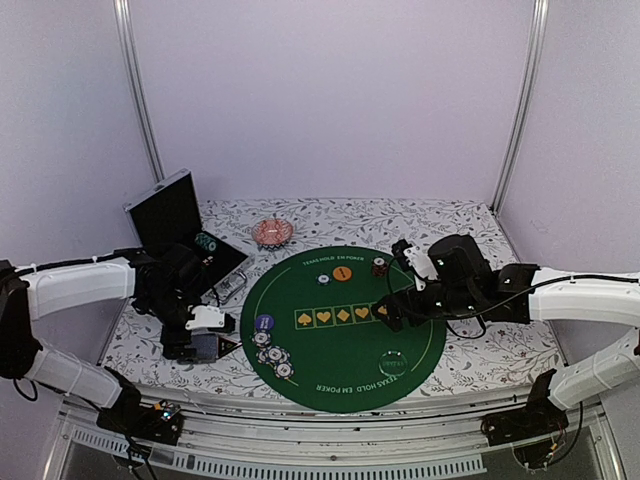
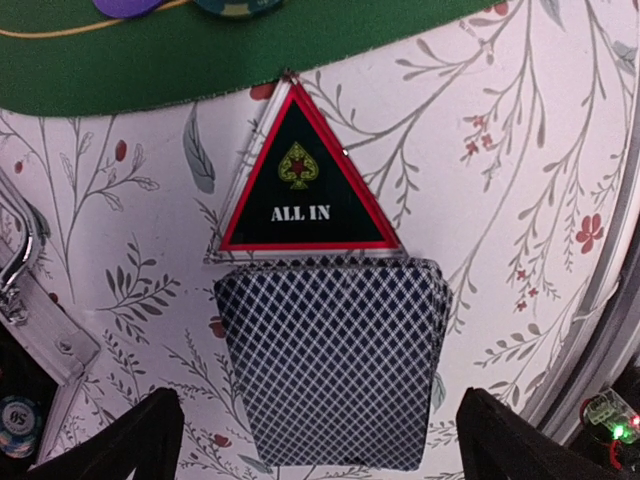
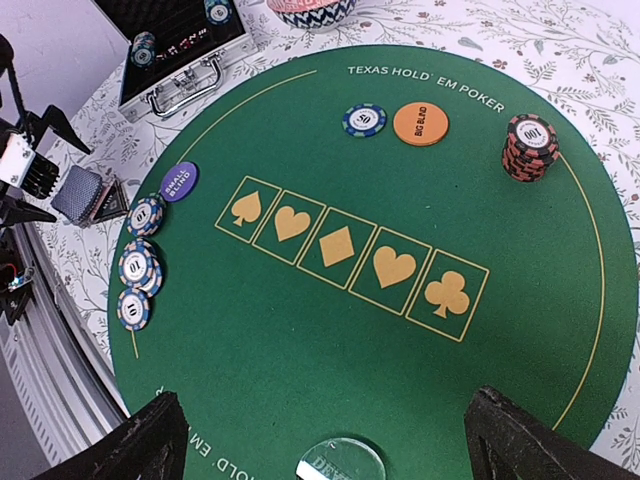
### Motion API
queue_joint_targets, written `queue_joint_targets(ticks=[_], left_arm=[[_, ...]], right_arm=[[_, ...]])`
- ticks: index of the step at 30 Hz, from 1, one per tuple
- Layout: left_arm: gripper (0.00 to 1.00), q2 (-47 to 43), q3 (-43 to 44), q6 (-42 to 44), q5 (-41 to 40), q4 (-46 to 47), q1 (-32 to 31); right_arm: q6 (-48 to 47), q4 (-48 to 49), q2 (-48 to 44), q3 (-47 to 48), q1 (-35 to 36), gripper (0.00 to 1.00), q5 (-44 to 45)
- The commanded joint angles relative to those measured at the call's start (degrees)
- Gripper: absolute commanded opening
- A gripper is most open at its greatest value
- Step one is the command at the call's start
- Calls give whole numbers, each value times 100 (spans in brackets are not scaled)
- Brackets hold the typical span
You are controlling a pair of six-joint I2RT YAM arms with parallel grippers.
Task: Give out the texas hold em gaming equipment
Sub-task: Pick up the face-down deck piles from the center of the board.
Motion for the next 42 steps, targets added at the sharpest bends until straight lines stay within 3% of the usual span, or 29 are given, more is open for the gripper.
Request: queue_joint_targets(ticks=[1, 36, 38, 42], left_arm=[[98, 174, 274, 375, 176, -238, 72], [98, 847, -222, 616, 123, 369, 498], [93, 881, -243, 613, 89, 434, 503], [74, 837, -247, 626, 112, 467, 507]], right_arm=[[-13, 131, -186, -109, -25, 99, -49], [-136, 186, -182, -216, -20, 99, -224], [-137, 190, -204, -241, -23, 99, -226], [-120, 188, -241, -287, -24, 99, -224]])
